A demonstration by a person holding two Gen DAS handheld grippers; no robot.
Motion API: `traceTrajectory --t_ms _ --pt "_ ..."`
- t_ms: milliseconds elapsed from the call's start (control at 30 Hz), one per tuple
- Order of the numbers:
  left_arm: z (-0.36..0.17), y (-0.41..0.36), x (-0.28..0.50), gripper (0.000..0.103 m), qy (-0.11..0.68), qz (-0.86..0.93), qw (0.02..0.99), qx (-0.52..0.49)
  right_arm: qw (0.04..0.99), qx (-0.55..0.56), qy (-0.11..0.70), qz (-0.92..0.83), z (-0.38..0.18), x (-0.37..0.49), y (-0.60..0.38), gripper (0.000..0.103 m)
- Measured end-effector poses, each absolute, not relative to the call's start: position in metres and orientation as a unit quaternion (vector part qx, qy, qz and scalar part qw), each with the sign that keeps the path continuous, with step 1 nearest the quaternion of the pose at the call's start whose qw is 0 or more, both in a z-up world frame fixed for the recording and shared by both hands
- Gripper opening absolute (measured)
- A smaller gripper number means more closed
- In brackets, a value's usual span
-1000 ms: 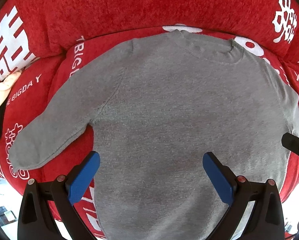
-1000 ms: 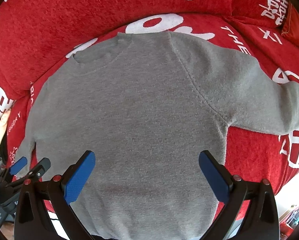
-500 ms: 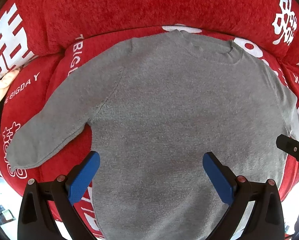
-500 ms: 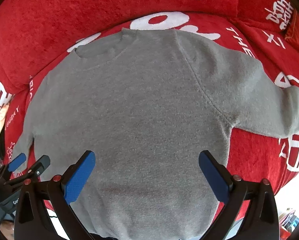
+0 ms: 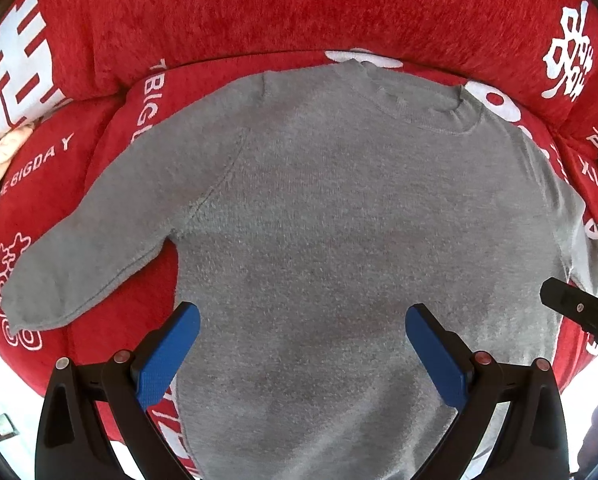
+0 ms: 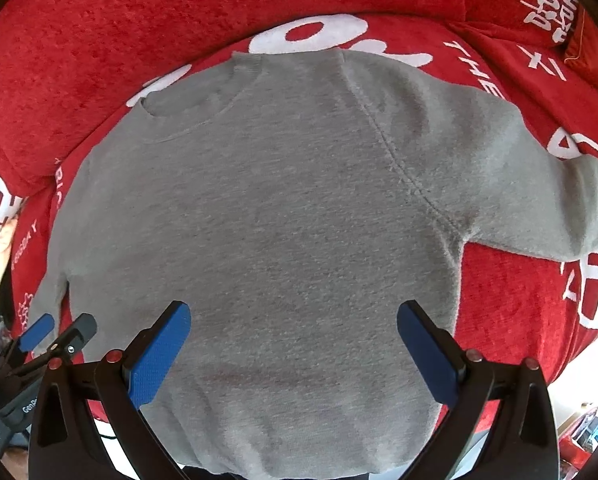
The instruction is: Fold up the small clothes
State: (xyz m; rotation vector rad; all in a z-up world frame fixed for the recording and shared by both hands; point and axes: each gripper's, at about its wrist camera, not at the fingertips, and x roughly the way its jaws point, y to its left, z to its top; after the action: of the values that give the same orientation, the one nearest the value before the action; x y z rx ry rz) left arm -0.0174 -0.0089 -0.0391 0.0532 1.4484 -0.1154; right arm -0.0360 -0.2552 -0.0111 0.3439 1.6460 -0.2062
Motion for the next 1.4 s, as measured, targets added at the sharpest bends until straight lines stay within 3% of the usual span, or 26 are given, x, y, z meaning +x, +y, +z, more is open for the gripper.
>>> traceTrajectory --t_ms 333,500,800,1100,1167,1200,1233,1267,1333,1400 --pt "-0.037 0.021 -0.017 0.103 0.659 -0.066 0.747 -0.063 0.671 0.154 0.721 -0.08 -0.005 -0.035 -0.244 0.103" --pt "-0.04 0.093 -0.02 0.103 0.638 -0.054 0.75 -0.165 0.68 0.193 0.707 -0.015 -0.004 -0.028 -0.221 0.103" --pt "-0.085 0.295 -0.067 0.103 0.57 0.09 0.73 -0.366 0.654 0.185 0.725 0.109 -0.019 -0.017 -0.125 0.103" --pt "-0.133 0.332 -0.069 0.103 0.525 0.077 0.698 -0.481 0.616 0.153 0.756 0.162 -0.042 -0.026 -0.044 0.103" --pt "-0.132 0.334 -0.066 0.087 0.524 0.099 0.704 -0.469 0.616 0.143 0.757 0.167 -0.041 -0.026 -0.032 0.103" --pt "-0.133 0.335 -0.064 0.063 0.528 0.106 0.702 -0.466 0.615 0.14 0.758 0.169 -0.041 -0.025 -0.028 0.103" --pt "-0.135 0.335 -0.062 0.034 0.538 0.122 0.696 -0.459 0.614 0.137 0.758 0.17 -0.04 -0.024 -0.025 0.103" --pt "-0.134 0.34 -0.063 0.021 0.544 0.133 0.693 -0.454 0.614 0.135 0.759 0.173 -0.039 -0.023 -0.02 0.103" --pt "-0.136 0.346 -0.065 0.008 0.535 0.138 0.697 -0.458 0.612 0.135 0.759 0.176 -0.038 -0.021 -0.017 0.103" --pt "-0.121 0.345 -0.065 0.007 0.527 0.139 0.723 -0.426 0.612 0.137 0.757 0.182 -0.037 -0.02 -0.012 0.103"
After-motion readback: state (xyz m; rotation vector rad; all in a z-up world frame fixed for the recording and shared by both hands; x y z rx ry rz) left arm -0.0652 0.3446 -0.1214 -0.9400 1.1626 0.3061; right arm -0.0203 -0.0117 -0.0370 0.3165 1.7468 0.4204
